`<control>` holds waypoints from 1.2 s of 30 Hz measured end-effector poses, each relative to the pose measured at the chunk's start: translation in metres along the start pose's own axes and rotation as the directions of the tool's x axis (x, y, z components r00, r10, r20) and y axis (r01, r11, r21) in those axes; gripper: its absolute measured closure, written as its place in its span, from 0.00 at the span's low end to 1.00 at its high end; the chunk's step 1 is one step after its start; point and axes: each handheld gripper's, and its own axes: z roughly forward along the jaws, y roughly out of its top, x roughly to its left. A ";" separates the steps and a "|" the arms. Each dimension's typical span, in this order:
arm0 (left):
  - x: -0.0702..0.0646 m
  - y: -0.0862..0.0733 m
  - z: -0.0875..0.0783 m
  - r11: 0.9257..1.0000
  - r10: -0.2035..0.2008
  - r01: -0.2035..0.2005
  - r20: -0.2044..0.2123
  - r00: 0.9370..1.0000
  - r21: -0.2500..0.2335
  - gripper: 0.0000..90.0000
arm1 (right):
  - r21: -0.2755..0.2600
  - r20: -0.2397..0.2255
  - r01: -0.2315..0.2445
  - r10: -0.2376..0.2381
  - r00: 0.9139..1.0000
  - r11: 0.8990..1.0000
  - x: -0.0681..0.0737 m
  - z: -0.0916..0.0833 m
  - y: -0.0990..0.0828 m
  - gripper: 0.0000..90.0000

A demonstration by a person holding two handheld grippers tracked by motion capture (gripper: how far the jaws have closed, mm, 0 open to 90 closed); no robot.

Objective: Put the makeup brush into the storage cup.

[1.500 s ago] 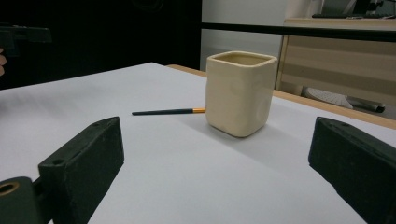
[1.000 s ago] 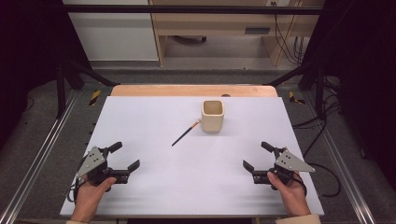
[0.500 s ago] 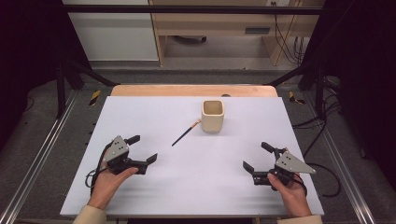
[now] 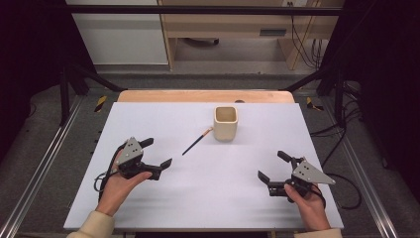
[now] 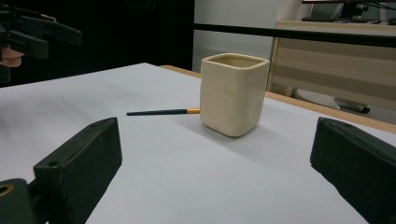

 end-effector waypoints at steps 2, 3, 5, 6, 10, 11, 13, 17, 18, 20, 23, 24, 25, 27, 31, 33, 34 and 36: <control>-0.001 0.004 0.002 1.000 0.006 -0.006 0.004 1.000 0.005 0.02 | -0.003 0.002 -0.003 0.004 1.000 1.000 0.000 0.000 0.000 0.03; -0.002 0.006 0.004 1.000 0.011 -0.011 0.006 1.000 0.009 0.02 | -0.003 0.004 -0.005 0.005 1.000 1.000 0.000 0.000 0.000 0.03; -0.004 0.011 0.006 1.000 0.018 -0.019 0.012 1.000 0.014 0.02 | -0.006 0.003 -0.005 0.005 1.000 1.000 0.000 0.000 0.000 0.03; -0.005 0.013 0.008 1.000 0.020 -0.021 0.014 1.000 0.016 0.02 | -0.007 0.004 -0.007 0.007 1.000 1.000 0.000 0.000 0.000 0.03; -0.008 0.021 0.015 0.999 0.030 -0.031 0.029 0.999 0.028 0.02 | -0.023 0.009 -0.019 0.019 1.000 1.000 0.000 -0.001 0.003 0.03; -0.009 0.023 0.017 0.999 0.033 -0.034 0.030 0.999 0.030 0.02 | -0.025 0.010 -0.025 0.025 1.000 0.999 0.001 -0.002 0.004 0.03; -0.010 0.026 0.020 0.999 0.034 -0.035 0.033 0.999 0.032 0.02 | -0.021 0.012 -0.018 0.018 1.000 1.000 0.001 -0.003 0.006 0.03; -0.012 0.031 0.027 0.998 0.042 -0.044 0.041 0.998 0.046 0.02 | -0.017 0.010 -0.027 0.027 1.000 0.999 0.002 -0.004 0.011 0.03; -0.012 0.033 0.029 0.998 0.045 -0.047 0.042 0.998 0.050 0.02 | -0.018 0.010 -0.025 0.025 1.000 1.000 0.002 -0.004 0.012 0.03; -0.013 0.035 0.032 0.996 0.049 -0.052 0.045 0.998 0.069 0.02 | -0.013 0.008 -0.021 0.021 1.000 1.000 0.002 -0.004 0.014 0.04; -0.013 0.038 0.037 0.995 0.052 -0.055 0.045 0.998 0.077 0.03 | -0.016 0.004 -0.028 0.028 1.000 0.999 0.003 -0.004 0.017 0.03; -0.013 0.039 0.039 0.995 0.049 -0.053 0.047 0.998 0.080 0.03 | -0.016 0.004 -0.026 0.026 1.000 1.000 0.003 -0.003 0.018 0.03; -0.012 0.040 0.040 0.995 0.048 -0.052 0.047 0.998 0.083 0.03 | -0.016 0.002 -0.027 0.027 1.000 0.999 0.004 -0.003 0.018 0.03; -0.012 0.042 0.044 0.994 0.051 -0.056 0.049 0.997 0.095 0.03 | -0.018 0.001 -0.025 0.025 1.000 1.000 0.003 -0.002 0.019 0.03; -0.011 0.045 0.051 0.992 0.051 -0.057 0.053 0.997 0.112 0.03 | -0.016 -0.008 -0.035 0.035 0.999 0.999 0.004 0.000 0.020 0.03; -0.011 0.047 0.054 0.991 0.052 -0.058 0.052 0.997 0.121 0.03 | -0.011 -0.012 -0.041 0.041 0.999 0.999 0.004 0.002 0.020 0.03; -0.011 0.048 0.056 0.990 0.056 -0.062 0.054 0.997 0.129 0.03 | -0.011 -0.012 -0.043 0.043 0.999 0.999 0.004 0.002 0.021 0.03; -0.012 0.049 0.059 0.989 0.059 -0.067 0.056 0.997 0.135 0.03 | -0.012 -0.012 -0.045 0.045 0.999 0.999 0.004 0.002 0.022 0.03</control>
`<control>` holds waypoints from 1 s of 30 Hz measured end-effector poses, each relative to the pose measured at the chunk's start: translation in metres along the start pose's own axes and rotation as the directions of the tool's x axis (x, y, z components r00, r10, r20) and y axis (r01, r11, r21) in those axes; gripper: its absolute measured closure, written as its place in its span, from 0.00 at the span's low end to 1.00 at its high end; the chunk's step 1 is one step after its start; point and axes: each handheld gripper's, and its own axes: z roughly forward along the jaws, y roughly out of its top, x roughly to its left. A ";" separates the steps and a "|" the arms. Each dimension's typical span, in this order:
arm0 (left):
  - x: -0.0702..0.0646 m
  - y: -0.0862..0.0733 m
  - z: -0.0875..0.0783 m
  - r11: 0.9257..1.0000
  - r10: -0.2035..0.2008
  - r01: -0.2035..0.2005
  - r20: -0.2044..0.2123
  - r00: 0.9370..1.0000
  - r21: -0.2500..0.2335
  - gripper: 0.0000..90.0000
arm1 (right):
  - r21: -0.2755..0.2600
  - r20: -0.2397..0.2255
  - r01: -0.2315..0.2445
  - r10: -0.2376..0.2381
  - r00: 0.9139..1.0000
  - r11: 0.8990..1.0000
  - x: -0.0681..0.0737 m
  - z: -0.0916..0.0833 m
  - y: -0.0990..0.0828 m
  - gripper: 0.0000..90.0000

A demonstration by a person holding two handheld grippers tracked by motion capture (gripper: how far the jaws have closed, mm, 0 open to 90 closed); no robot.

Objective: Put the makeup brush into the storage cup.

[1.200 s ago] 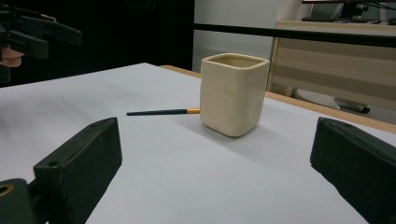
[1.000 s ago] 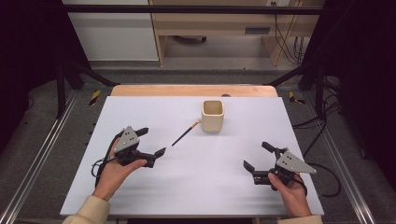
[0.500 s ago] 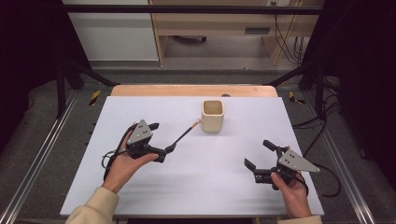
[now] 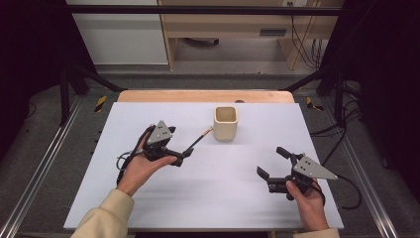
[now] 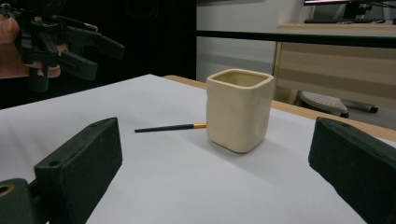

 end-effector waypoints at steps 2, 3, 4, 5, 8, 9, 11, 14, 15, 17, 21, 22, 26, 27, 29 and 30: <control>0.001 0.002 0.003 1.000 -0.001 0.001 0.002 1.000 0.006 0.03 | -0.003 0.001 0.003 -0.003 1.000 1.000 0.000 0.000 0.001 0.03; 0.001 0.002 0.004 1.000 -0.002 0.002 0.002 1.000 0.007 0.03 | -0.006 -0.001 0.003 -0.003 1.000 1.000 0.000 0.001 0.001 0.03; 0.001 0.003 0.005 1.000 0.000 0.000 0.004 1.000 0.015 0.03 | -0.009 -0.001 0.005 -0.005 1.000 1.000 0.000 0.001 0.001 0.04; 0.001 0.003 0.007 1.000 -0.001 0.001 0.002 1.000 0.017 0.03 | -0.011 -0.002 0.004 -0.004 1.000 1.000 0.000 0.001 0.001 0.04; 0.002 0.004 0.009 1.000 0.000 0.000 -0.002 1.000 0.028 0.03 | -0.009 -0.005 0.001 -0.001 1.000 1.000 0.000 0.001 0.002 0.04; 0.002 0.005 0.012 0.999 -0.001 0.001 -0.002 1.000 0.039 0.03 | -0.013 -0.004 0.002 -0.002 1.000 1.000 -0.001 0.001 0.002 0.04; 0.003 0.007 0.014 0.999 0.000 0.000 -0.007 1.000 0.049 0.03 | -0.015 -0.006 -0.001 0.001 1.000 1.000 -0.001 0.002 0.002 0.04; 0.005 0.009 0.017 0.997 -0.004 0.005 -0.014 1.000 0.072 0.03 | -0.013 -0.009 -0.003 0.003 1.000 1.000 -0.001 0.002 0.002 0.04; 0.005 0.010 0.018 0.997 -0.004 0.005 -0.014 1.000 0.076 0.03 | -0.013 -0.010 -0.004 0.004 1.000 1.000 -0.001 0.002 0.002 0.04; 0.006 0.011 0.020 0.996 -0.003 0.004 -0.015 1.000 0.089 0.03 | -0.013 -0.010 -0.002 0.002 1.000 1.000 -0.001 0.002 0.002 0.04; 0.008 0.013 0.025 0.994 -0.002 0.003 -0.015 1.000 0.108 0.03 | -0.016 -0.015 -0.007 0.007 1.000 1.000 -0.001 0.002 0.002 0.04; 0.009 0.014 0.026 0.994 -0.003 0.005 -0.014 1.000 0.112 0.03 | -0.017 -0.015 -0.005 0.005 1.000 1.000 -0.001 0.003 0.002 0.04; 0.010 0.016 0.031 0.992 0.001 0.001 -0.013 1.000 0.129 0.03 | -0.011 -0.019 -0.010 0.010 1.000 1.000 -0.001 0.003 0.002 0.04; 0.010 0.016 0.032 0.991 0.001 0.000 -0.013 1.000 0.131 0.03 | -0.013 -0.021 -0.010 0.010 1.000 1.000 -0.001 0.003 0.002 0.04; 0.010 0.017 0.034 0.990 0.000 0.002 -0.014 1.000 0.138 0.03 | -0.011 -0.022 -0.010 0.010 1.000 1.000 -0.002 0.004 0.001 0.04; 0.011 0.017 0.035 0.990 0.001 0.002 -0.017 1.000 0.142 0.03 | -0.009 -0.023 -0.011 0.011 1.000 1.000 -0.002 0.004 0.001 0.04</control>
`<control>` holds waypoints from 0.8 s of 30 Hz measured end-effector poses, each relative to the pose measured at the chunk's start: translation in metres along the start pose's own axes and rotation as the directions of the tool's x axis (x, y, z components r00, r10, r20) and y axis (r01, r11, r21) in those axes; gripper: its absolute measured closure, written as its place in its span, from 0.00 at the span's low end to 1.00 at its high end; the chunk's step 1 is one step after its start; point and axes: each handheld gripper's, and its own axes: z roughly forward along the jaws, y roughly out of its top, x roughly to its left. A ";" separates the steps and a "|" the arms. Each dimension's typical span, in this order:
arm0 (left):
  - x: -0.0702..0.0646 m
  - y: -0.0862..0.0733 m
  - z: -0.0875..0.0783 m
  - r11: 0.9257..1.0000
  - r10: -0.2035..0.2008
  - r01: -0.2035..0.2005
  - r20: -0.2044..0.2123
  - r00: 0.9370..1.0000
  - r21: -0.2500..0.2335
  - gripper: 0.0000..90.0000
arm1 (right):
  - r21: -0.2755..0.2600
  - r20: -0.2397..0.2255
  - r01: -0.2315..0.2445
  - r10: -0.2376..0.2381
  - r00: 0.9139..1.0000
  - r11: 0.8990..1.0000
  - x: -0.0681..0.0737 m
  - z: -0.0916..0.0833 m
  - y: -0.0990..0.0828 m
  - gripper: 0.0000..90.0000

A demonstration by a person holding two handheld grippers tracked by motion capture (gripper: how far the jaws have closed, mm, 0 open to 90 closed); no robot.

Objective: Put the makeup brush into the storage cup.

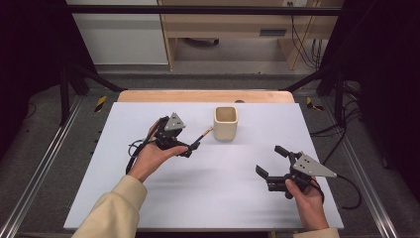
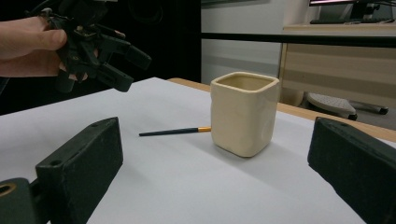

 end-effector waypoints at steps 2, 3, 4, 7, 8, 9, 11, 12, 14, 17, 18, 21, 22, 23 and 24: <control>0.000 0.001 0.002 1.000 -0.001 0.001 -0.001 1.000 0.003 0.03 | -0.003 -0.003 0.004 -0.004 1.000 1.000 -0.001 0.001 0.000 0.04; 0.001 0.001 0.003 1.000 0.001 -0.001 -0.001 1.000 0.005 0.03 | 0.002 -0.004 0.002 -0.002 1.000 1.000 0.000 0.001 0.000 0.04; 0.001 0.002 0.004 1.000 -0.001 0.001 -0.002 1.000 0.008 0.03 | 0.000 -0.006 0.001 -0.001 1.000 1.000 0.000 0.001 0.000 0.04; 0.001 0.003 0.007 1.000 -0.003 0.003 -0.005 1.000 0.019 0.03 | -0.003 -0.008 0.000 0.000 1.000 1.000 0.000 0.002 0.000 0.04; 0.001 0.004 0.008 1.000 -0.003 0.003 -0.006 1.000 0.021 0.04 | -0.002 -0.009 0.001 -0.001 1.000 1.000 0.000 0.002 0.001 0.04; 0.002 0.005 0.009 1.000 -0.002 0.002 -0.005 1.000 0.026 0.04 | -0.003 -0.010 0.001 -0.001 1.000 1.000 0.000 0.002 0.001 0.04; 0.003 0.006 0.011 0.999 -0.005 0.005 -0.008 1.000 0.032 0.04 | -0.004 -0.012 0.001 -0.001 1.000 1.000 0.000 0.003 0.001 0.04; 0.004 0.007 0.012 0.999 -0.005 0.006 -0.009 1.000 0.038 0.04 | -0.005 -0.013 -0.002 0.001 1.000 1.000 0.000 0.003 0.002 0.04; 0.005 0.007 0.014 0.999 -0.013 0.013 -0.010 1.000 0.042 0.04 | -0.009 -0.015 -0.006 0.005 1.000 1.000 0.000 0.004 0.002 0.04; 0.005 0.007 0.017 0.998 -0.010 0.011 -0.008 1.000 0.058 0.04 | -0.008 -0.020 0.000 -0.001 1.000 1.000 -0.001 0.005 0.002 0.04; 0.005 0.007 0.018 0.998 -0.012 0.013 -0.009 1.000 0.059 0.04 | -0.007 -0.019 -0.003 0.003 1.000 1.000 -0.001 0.005 0.002 0.04; 0.006 0.008 0.021 0.997 -0.008 0.009 -0.014 1.000 0.080 0.04 | -0.006 -0.020 -0.005 0.005 1.000 1.000 -0.001 0.006 0.002 0.04; 0.006 0.007 0.022 0.996 -0.010 0.011 -0.015 1.000 0.083 0.04 | -0.009 -0.018 -0.001 0.001 1.000 1.000 -0.001 0.006 0.002 0.04; 0.007 0.008 0.023 0.996 -0.007 0.009 -0.014 1.000 0.094 0.04 | -0.005 -0.019 -0.003 0.003 1.000 1.000 -0.001 0.006 0.002 0.04; 0.008 0.008 0.024 0.995 -0.009 0.010 -0.015 1.000 0.101 0.04 | -0.004 -0.019 -0.003 0.003 1.000 1.000 -0.002 0.006 0.002 0.04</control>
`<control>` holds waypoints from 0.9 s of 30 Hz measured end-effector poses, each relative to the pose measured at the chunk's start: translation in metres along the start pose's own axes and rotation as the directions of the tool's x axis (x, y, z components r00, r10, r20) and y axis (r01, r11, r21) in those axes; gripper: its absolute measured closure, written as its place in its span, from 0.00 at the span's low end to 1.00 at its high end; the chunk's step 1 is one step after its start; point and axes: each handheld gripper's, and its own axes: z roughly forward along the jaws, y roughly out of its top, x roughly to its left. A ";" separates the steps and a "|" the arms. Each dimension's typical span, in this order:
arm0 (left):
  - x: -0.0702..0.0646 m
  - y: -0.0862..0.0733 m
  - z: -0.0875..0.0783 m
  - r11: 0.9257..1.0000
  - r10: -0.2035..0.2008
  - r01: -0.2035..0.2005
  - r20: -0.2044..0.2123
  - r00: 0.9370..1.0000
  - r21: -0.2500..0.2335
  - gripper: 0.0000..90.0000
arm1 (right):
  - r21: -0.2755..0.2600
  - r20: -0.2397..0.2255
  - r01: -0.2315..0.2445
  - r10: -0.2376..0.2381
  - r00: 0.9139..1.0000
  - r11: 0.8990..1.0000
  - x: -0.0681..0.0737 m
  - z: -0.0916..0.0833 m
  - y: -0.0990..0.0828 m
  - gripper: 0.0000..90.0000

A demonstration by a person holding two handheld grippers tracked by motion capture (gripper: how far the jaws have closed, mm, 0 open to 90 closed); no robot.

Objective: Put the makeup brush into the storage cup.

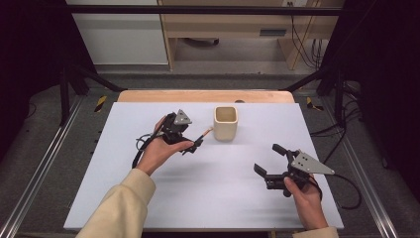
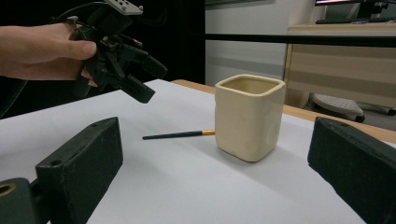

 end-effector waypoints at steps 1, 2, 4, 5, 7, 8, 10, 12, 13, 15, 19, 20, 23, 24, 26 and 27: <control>0.001 0.000 0.001 1.000 0.002 -0.002 0.001 1.000 0.007 0.04 | -0.001 0.002 0.000 0.000 1.000 1.000 0.000 0.000 0.000 0.04; 0.001 0.001 0.002 1.000 -0.004 0.004 0.002 1.000 0.008 0.04 | -0.003 0.000 -0.001 0.001 1.000 1.000 0.000 0.001 0.000 0.04; 0.002 0.002 0.004 1.000 -0.008 0.008 0.004 1.000 0.017 0.04 | -0.008 0.000 -0.002 0.002 1.000 1.000 0.000 0.001 -0.001 0.04; 0.003 0.002 0.005 1.000 -0.003 0.003 0.004 1.000 0.026 0.04 | -0.010 0.001 -0.006 0.006 1.000 1.000 0.000 0.001 -0.001 0.04; 0.003 0.003 0.006 0.999 -0.001 0.001 0.003 1.000 0.033 0.04 | -0.004 -0.002 -0.001 0.001 1.000 1.000 -0.001 0.001 -0.001 0.04; 0.004 0.004 0.007 0.999 -0.003 0.003 0.006 1.000 0.035 0.04 | 0.000 -0.002 -0.008 0.008 1.000 1.000 -0.001 0.001 -0.001 0.04; 0.004 0.004 0.009 0.999 -0.004 0.004 0.006 1.000 0.044 0.04 | 0.002 -0.002 -0.010 0.010 1.000 1.000 -0.001 0.001 -0.001 0.04; 0.006 0.004 0.011 0.999 -0.007 0.007 0.002 1.000 0.051 0.04 | 0.000 -0.003 -0.011 0.011 1.000 1.000 -0.001 0.001 -0.001 0.04; 0.006 0.004 0.011 0.999 -0.007 0.007 0.002 1.000 0.051 0.04 | 0.003 -0.002 -0.010 0.010 1.000 1.000 -0.001 0.001 -0.001 0.04; 0.007 0.003 0.015 0.998 -0.012 0.011 0.001 1.000 0.063 0.04 | 0.004 -0.005 -0.009 0.009 1.000 1.000 -0.001 0.001 -0.001 0.04; 0.007 0.002 0.019 0.996 -0.018 0.018 -0.002 1.000 0.083 0.04 | 0.005 -0.006 -0.002 0.002 1.000 1.000 -0.001 0.001 -0.001 0.04; 0.007 0.001 0.021 0.997 -0.020 0.019 0.002 1.000 0.080 0.04 | 0.005 -0.006 -0.004 0.004 1.000 1.000 -0.001 0.001 -0.001 0.04; 0.007 -0.001 0.025 0.995 -0.027 0.027 -0.003 1.000 0.096 0.05 | 0.008 -0.007 -0.005 0.005 1.000 1.000 0.000 0.001 -0.001 0.04; 0.008 -0.001 0.027 0.994 -0.028 0.028 -0.006 1.000 0.106 0.06 | 0.008 -0.008 -0.002 0.002 1.000 1.000 0.000 0.002 -0.001 0.04; 0.009 -0.002 0.030 0.993 -0.030 0.031 -0.009 1.000 0.112 0.07 | 0.006 -0.009 -0.003 0.003 1.000 1.000 0.000 0.002 -0.002 0.04; 0.009 -0.002 0.031 0.993 -0.031 0.032 -0.011 0.999 0.115 0.07 | 0.008 -0.009 0.001 -0.001 1.000 1.000 0.000 0.002 -0.002 0.04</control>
